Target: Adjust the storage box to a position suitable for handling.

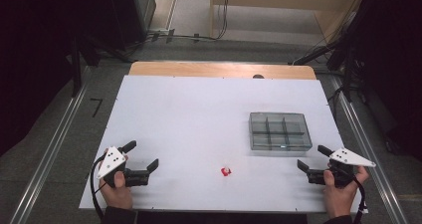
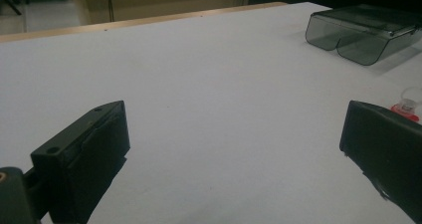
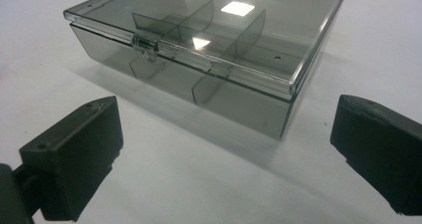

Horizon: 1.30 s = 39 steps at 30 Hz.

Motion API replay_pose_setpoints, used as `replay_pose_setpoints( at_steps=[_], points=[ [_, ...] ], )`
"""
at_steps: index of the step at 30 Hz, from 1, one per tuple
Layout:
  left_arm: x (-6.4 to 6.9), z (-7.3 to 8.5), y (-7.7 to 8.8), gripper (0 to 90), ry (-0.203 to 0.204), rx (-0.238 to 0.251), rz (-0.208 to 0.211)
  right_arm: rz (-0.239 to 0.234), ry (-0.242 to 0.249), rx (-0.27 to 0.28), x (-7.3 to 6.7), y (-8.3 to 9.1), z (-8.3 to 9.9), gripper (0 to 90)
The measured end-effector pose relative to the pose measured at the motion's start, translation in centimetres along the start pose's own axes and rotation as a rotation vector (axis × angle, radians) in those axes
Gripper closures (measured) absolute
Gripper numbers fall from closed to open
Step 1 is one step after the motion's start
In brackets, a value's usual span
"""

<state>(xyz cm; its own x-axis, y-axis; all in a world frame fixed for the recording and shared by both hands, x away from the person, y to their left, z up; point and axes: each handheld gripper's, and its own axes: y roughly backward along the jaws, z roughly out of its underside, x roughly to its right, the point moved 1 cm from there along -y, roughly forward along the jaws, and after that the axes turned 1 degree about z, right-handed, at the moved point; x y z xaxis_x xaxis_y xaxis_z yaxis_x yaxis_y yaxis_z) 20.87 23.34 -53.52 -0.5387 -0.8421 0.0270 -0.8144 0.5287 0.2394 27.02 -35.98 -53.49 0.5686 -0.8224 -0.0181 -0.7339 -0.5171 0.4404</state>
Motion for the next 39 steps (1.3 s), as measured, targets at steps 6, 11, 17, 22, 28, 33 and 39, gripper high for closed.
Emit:
replay_pose_setpoints(
  at_steps=[6,11,17,22,28,33,39],
  points=[
    [0.0,0.0,0.0,0.0,-0.002,-0.002,0.003,-0.009,-0.002,0.023,-0.1,0.5,-0.1,0.0],
    [0.0,0.1,-0.1,0.0,0.006,-0.003,0.013,-0.039,-0.029,0.019,0.1,0.7,-0.4,0.0],
    [0.0,0.1,-0.1,0.0,0.005,-0.003,0.016,-0.020,-0.034,0.025,0.3,1.4,-1.7,0.0],
    [0.1,0.1,-0.1,0.0,0.002,-0.001,0.017,-0.047,-0.036,0.028,0.7,1.8,-2.8,2.4],
    [0.1,0.1,-0.2,0.0,-0.004,-0.006,0.017,-0.050,-0.040,0.000,1.6,1.5,-4.3,5.3],
    [0.2,0.1,-0.2,0.0,-0.009,-0.008,0.018,-0.066,-0.050,-0.021,2.2,1.1,-5.5,10.5],
    [0.2,0.1,-0.2,0.0,-0.013,-0.012,0.026,-0.068,-0.064,-0.032,3.0,0.6,-6.8,15.6]
  ],
)
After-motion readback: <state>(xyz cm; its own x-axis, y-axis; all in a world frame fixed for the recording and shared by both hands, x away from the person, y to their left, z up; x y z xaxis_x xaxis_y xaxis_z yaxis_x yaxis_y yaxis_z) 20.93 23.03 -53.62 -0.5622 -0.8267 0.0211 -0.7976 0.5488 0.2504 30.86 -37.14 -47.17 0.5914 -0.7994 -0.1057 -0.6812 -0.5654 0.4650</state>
